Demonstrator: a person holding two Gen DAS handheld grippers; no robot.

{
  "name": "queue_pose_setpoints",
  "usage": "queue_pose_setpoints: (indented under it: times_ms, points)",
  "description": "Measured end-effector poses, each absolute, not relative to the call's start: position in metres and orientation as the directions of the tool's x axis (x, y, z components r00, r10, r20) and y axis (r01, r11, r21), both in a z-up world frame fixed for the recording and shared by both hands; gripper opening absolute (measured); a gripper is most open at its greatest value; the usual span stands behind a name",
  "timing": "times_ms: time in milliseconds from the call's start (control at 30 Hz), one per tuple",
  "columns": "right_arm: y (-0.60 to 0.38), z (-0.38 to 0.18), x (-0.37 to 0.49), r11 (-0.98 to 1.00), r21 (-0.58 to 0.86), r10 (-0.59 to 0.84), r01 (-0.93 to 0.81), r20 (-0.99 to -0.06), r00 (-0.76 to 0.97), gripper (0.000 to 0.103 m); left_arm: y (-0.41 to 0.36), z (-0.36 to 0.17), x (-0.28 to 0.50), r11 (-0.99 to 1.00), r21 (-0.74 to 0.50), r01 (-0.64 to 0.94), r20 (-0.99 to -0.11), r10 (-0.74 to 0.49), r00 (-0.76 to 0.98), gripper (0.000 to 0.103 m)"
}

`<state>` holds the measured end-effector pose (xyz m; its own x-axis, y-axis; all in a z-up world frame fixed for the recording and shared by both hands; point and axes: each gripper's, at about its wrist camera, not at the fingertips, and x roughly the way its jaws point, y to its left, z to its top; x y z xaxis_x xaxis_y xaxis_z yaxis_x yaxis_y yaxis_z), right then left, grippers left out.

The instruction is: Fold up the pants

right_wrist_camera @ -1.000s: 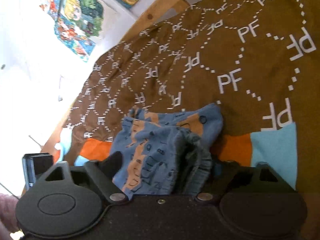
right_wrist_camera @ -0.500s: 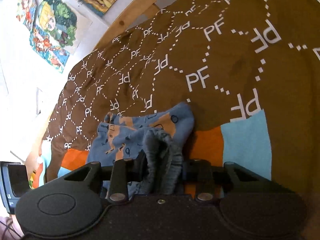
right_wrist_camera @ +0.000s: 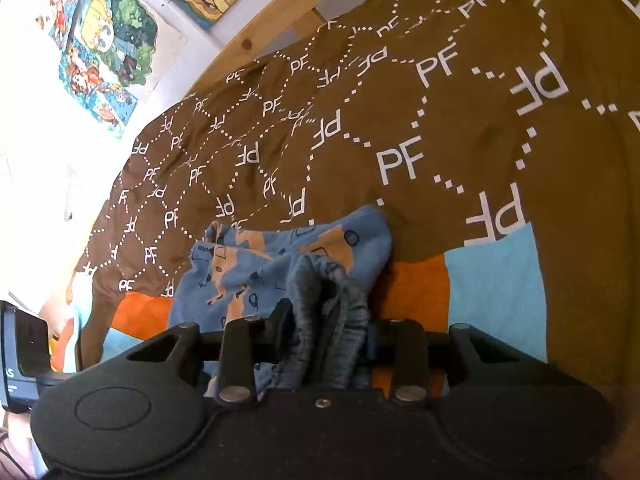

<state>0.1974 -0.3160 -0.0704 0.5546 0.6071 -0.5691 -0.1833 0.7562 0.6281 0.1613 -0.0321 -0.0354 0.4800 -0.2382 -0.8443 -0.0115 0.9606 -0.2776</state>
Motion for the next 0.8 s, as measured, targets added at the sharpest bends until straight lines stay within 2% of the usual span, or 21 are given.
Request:
queue_pose_setpoints:
  times_ms: [233,333,433,667,800]
  points:
    - [-0.306,-0.063,0.192,0.809,0.547,0.556,-0.213,-0.597,0.578,0.031,-0.030,-0.035,0.162,0.958,-0.284,-0.031,-0.852,-0.238,0.466,0.068]
    - [-0.298,-0.058,0.188,0.839,0.493,0.524,-0.233,-0.611,0.593,0.030,-0.030,-0.035,0.161,0.956,-0.293,-0.029,-0.851,-0.246,0.464,0.064]
    - [-0.288,-0.050,0.182,0.871,0.413,0.484,-0.267,-0.620,0.618,0.028,-0.030,-0.033,0.158,0.955,-0.295,-0.029,-0.848,-0.248,0.468,0.057]
    - [-0.265,-0.038,0.166,0.912,0.227,0.406,-0.341,-0.608,0.683,0.024,-0.038,-0.026,0.149,0.969,-0.245,0.009,-0.835,-0.216,0.505,0.028]
    - [-0.263,-0.034,0.162,0.917,0.203,0.395,-0.344,-0.593,0.702,0.023,-0.043,-0.023,0.145,0.974,-0.226,0.028,-0.827,-0.207,0.524,0.022]
